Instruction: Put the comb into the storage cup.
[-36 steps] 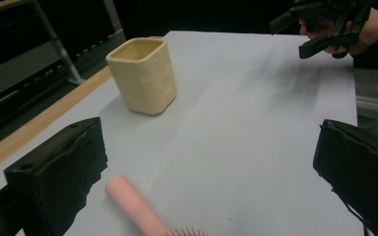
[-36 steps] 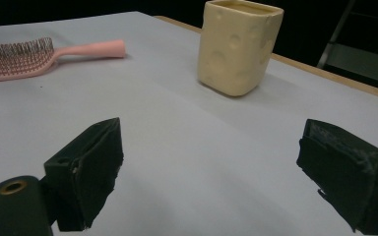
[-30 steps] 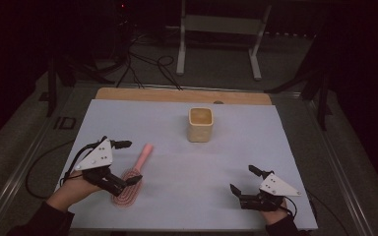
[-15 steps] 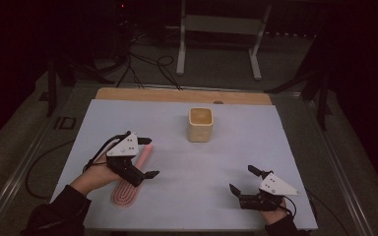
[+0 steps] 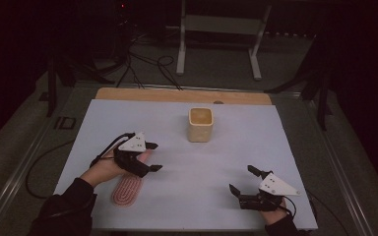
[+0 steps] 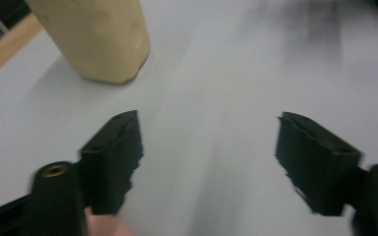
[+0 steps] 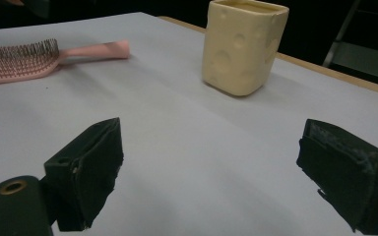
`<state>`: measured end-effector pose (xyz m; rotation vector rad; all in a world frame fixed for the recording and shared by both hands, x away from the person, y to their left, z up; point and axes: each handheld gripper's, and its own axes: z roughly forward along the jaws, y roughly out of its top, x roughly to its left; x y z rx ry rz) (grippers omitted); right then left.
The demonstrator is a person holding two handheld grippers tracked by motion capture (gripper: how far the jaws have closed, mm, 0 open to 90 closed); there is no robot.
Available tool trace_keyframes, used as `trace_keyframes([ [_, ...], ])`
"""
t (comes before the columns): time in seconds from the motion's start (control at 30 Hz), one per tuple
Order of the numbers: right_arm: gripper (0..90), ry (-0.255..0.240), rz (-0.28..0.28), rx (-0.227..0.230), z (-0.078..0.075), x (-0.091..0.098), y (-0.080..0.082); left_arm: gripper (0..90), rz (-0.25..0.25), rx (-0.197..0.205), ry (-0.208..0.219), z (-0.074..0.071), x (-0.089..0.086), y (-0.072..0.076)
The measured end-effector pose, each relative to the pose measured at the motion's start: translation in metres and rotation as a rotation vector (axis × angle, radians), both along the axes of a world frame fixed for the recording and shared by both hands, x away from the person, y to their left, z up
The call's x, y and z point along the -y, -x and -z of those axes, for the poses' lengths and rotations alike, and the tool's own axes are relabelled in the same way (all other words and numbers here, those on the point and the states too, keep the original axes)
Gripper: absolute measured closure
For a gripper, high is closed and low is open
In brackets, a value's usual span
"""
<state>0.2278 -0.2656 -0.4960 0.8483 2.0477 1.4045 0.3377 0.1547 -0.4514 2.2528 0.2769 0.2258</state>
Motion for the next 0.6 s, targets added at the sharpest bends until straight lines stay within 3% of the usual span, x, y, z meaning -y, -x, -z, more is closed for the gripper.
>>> trace_keyframes([
  [0.2,9.9,0.006,-0.005,-0.002,0.001,0.000,0.000,46.4,-0.038,-0.014,-0.039,0.011,0.000,-0.007],
  [0.27,9.8,0.008,-0.006,-0.001,0.001,-0.001,0.000,49.3,-0.036,-0.018,-0.047,0.013,0.000,-0.008],
  [0.47,9.9,0.006,-0.005,-0.001,0.001,-0.001,0.000,74.0,-0.030,-0.028,-0.092,0.021,0.001,-0.012],
  [0.6,9.9,0.003,-0.005,0.001,0.000,-0.001,0.000,82.9,-0.014,-0.042,-0.124,0.024,0.003,-0.014],
])
